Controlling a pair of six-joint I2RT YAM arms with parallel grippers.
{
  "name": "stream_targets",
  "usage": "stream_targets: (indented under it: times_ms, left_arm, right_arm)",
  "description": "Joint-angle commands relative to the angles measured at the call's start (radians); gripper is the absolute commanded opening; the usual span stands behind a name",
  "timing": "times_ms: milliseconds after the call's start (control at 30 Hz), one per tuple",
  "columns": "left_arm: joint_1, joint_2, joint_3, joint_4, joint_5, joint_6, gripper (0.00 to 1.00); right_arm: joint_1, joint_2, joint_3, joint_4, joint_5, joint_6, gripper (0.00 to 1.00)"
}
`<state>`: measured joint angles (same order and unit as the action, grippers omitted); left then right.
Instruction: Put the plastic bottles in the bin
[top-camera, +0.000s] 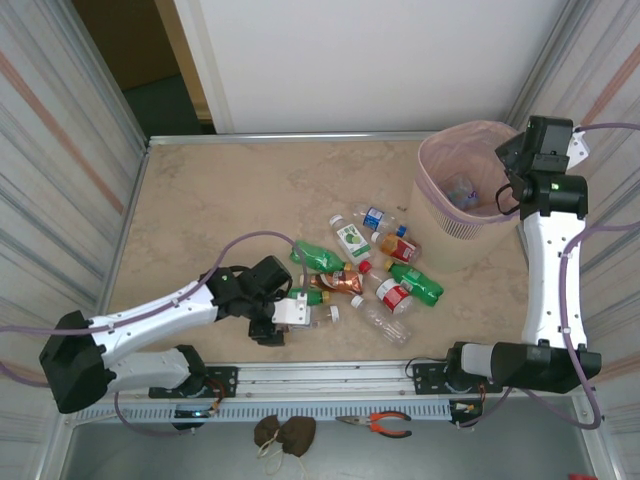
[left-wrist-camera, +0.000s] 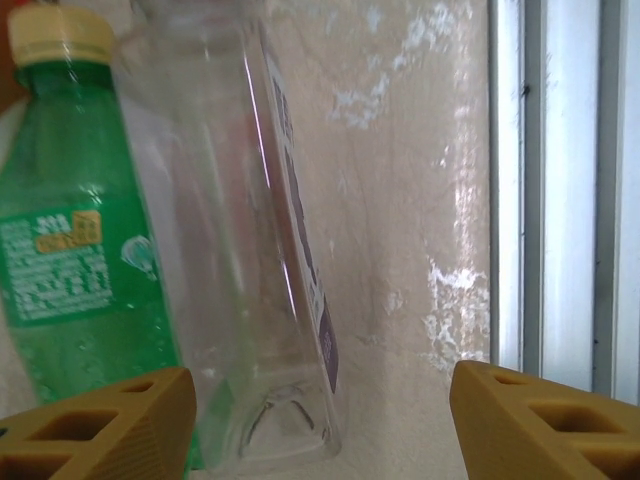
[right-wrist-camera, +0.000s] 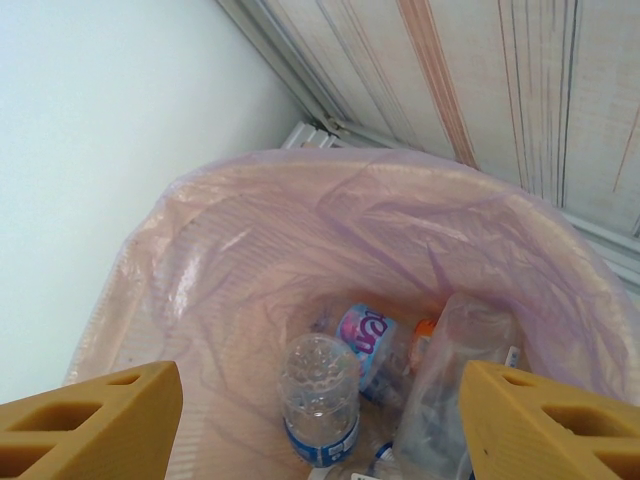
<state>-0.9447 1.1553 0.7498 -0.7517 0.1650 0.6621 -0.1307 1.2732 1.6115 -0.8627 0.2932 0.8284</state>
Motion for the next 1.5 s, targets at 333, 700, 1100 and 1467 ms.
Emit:
stream_targets:
  times_ms: [333,700,1100,1467]
  left_arm:
    - [0.007,0.022,-0.026,0.095,-0.075,-0.037,0.73]
    - [0.015,-0.019,-0.048,0.138,-0.014,-0.053,0.73]
    - [0.015,0.108,-0.027,0.157,0.045,-0.054,0.69]
    - [0.014,0.146,-0.006,0.14,0.019,-0.047,0.47]
  right_arm:
    - [-0.01,-0.054,-0.01,0.032,-0.023,-0.02,0.7]
    - [-0.01,-0.056,-0.008,0.038,-0.035,-0.02,0.69]
    - [-0.01,-0.073,-0.028,0.042,-0.03,-0.025,0.68]
    - [-0.01,-0.093,-0.067,0.055,-0.026,-0.025,0.67]
